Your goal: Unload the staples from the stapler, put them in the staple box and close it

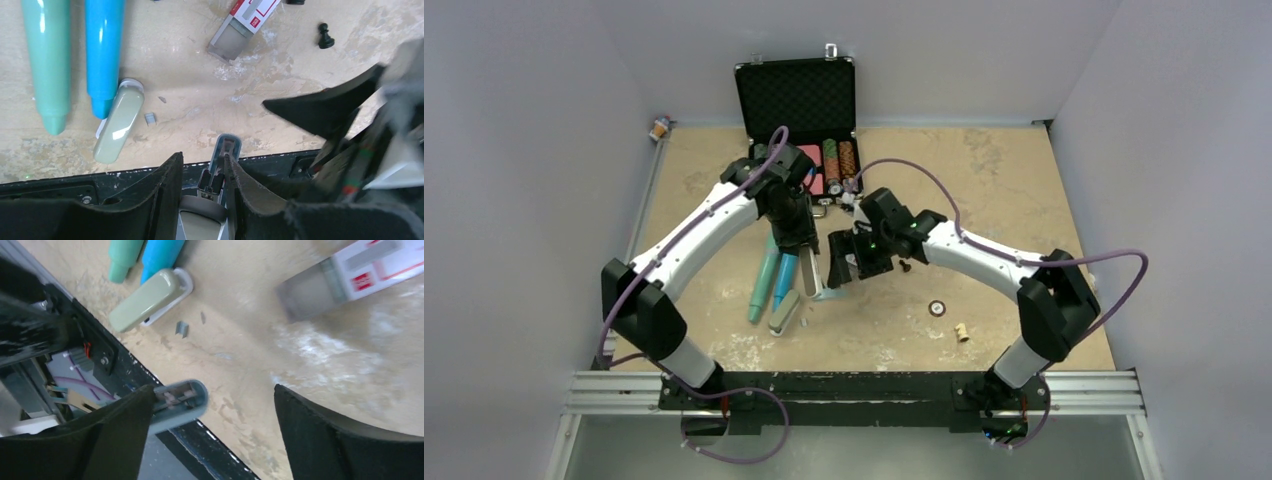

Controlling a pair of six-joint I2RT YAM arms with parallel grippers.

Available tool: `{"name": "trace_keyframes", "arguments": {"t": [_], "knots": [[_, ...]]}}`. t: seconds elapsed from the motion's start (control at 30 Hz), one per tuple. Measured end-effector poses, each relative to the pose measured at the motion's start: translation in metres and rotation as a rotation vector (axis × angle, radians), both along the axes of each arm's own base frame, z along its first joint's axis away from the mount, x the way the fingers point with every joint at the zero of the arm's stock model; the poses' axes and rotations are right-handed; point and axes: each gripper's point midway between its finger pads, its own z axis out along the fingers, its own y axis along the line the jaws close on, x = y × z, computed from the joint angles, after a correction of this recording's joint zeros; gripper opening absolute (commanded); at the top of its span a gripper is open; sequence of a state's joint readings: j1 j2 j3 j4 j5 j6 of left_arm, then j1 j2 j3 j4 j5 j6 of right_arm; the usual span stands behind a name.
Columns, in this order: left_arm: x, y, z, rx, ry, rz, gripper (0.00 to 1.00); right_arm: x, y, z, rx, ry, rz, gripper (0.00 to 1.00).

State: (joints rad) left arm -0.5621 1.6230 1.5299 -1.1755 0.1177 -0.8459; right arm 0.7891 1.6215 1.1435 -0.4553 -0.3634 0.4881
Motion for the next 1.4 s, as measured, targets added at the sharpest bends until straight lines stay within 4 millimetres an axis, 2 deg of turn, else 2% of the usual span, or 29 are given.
{"name": "trace_keyframes", "arguments": {"t": [0.1,0.23,0.27,0.33,0.43,0.53,0.63,0.77,1.07,1.27,1.4], "knots": [[-0.003,0.006,0.019,-0.017,-0.06,0.006,0.0,0.027,-0.018,0.018,0.004,-0.03,-0.068,0.99],[-0.008,0.016,0.046,-0.045,-0.151,-0.003,0.0,0.087,-0.059,0.078,0.085,-0.137,-0.238,0.99],[-0.01,0.017,0.052,-0.053,-0.171,-0.005,0.0,0.099,-0.069,0.095,0.112,-0.171,-0.275,0.99],[-0.012,0.02,0.061,-0.066,-0.204,-0.009,0.0,0.106,-0.08,0.122,0.172,-0.215,-0.308,0.99],[-0.013,0.02,0.074,-0.102,-0.259,-0.02,0.0,0.093,-0.077,0.16,0.294,-0.247,-0.277,0.99],[-0.014,0.015,0.086,-0.164,-0.305,-0.035,0.0,0.065,-0.063,0.187,0.448,-0.245,-0.19,0.99],[-0.014,0.002,0.099,-0.26,-0.348,-0.064,0.0,0.038,-0.057,0.198,0.551,-0.219,-0.118,0.99],[-0.012,-0.018,0.121,-0.41,-0.414,-0.098,0.0,0.017,-0.055,0.206,0.634,-0.201,-0.054,0.98],[-0.01,-0.051,0.172,-0.652,-0.506,-0.177,0.0,-0.003,-0.053,0.237,0.753,-0.244,0.045,0.96],[-0.012,-0.061,0.2,-0.754,-0.538,-0.196,0.0,-0.007,-0.05,0.258,0.806,-0.27,0.082,0.93],[-0.01,-0.065,0.217,-0.812,-0.568,-0.193,0.0,-0.01,-0.047,0.27,0.828,-0.289,0.114,0.88]]}}
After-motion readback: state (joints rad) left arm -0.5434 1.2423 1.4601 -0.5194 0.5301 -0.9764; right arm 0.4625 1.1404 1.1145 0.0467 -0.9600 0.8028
